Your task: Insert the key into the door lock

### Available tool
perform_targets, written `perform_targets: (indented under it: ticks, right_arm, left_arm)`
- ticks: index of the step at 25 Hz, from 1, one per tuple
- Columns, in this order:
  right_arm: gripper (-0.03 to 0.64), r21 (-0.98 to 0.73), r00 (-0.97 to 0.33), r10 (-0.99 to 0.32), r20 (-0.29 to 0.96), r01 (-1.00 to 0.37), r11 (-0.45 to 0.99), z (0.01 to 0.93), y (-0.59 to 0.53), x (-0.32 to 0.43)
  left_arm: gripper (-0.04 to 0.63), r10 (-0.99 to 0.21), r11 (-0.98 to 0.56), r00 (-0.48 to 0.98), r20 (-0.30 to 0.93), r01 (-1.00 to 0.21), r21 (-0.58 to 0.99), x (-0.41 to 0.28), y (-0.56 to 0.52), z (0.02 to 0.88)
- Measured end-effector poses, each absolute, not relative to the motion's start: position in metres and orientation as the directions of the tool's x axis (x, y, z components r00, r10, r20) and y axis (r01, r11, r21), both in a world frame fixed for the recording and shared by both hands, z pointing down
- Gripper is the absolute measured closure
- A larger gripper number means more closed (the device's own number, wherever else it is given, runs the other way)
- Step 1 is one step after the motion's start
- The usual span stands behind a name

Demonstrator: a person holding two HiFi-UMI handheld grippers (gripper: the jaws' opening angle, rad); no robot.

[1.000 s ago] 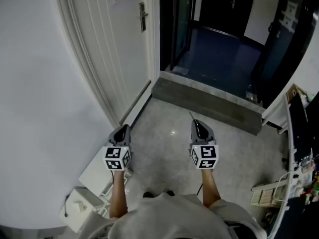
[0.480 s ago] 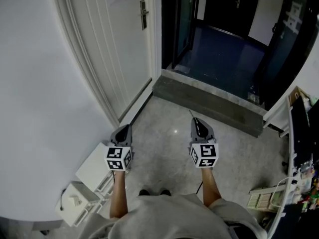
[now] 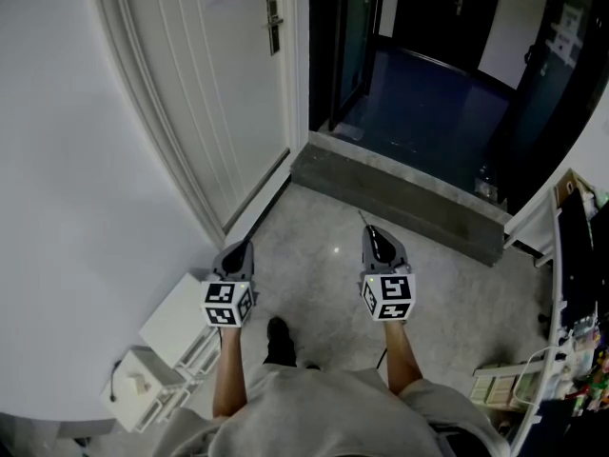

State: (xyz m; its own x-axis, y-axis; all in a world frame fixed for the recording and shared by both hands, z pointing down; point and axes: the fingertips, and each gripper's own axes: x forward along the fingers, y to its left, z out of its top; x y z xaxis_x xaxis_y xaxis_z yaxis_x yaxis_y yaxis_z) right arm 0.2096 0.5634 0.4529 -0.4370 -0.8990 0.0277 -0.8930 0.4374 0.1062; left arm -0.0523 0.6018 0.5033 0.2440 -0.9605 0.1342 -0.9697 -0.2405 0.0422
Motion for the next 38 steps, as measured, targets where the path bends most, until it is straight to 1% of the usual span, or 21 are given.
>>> perform_targets:
  ticks: [7,14,29,38]
  right_arm:
    - [0.586,0.119,-0.429,-0.903,0.019,-0.896,0.428,0.452,0.522,0.203]
    - [0.586,0.131,-0.416,-0.909,0.026,-0.9,0.416,0.455,0.448,0.181]
    - [0.586,0.105,-0.354,-0.935,0.02,-0.929,0.355,0.429,0.211,0.094]
    - [0.586,0.121,-0.327,-0.944,0.035,-0.937,0.329,0.436,0.124,0.061]
  left_arm:
    - [0.578,-0.953,-0.27,0.275,0.125,-0.961,0.059,-0.054,0.554,0.509]
    - [0.578,-0.935,-0.329,0.334,0.123,-0.942,0.058,-0.062,0.469,0.513]
    - [0.578,-0.922,-0.369,0.37,0.114,-0.929,0.03,-0.16,0.219,0.475]
    - [0.578,-0.905,-0.403,0.404,0.131,-0.915,0.034,-0.187,0.124,0.482]
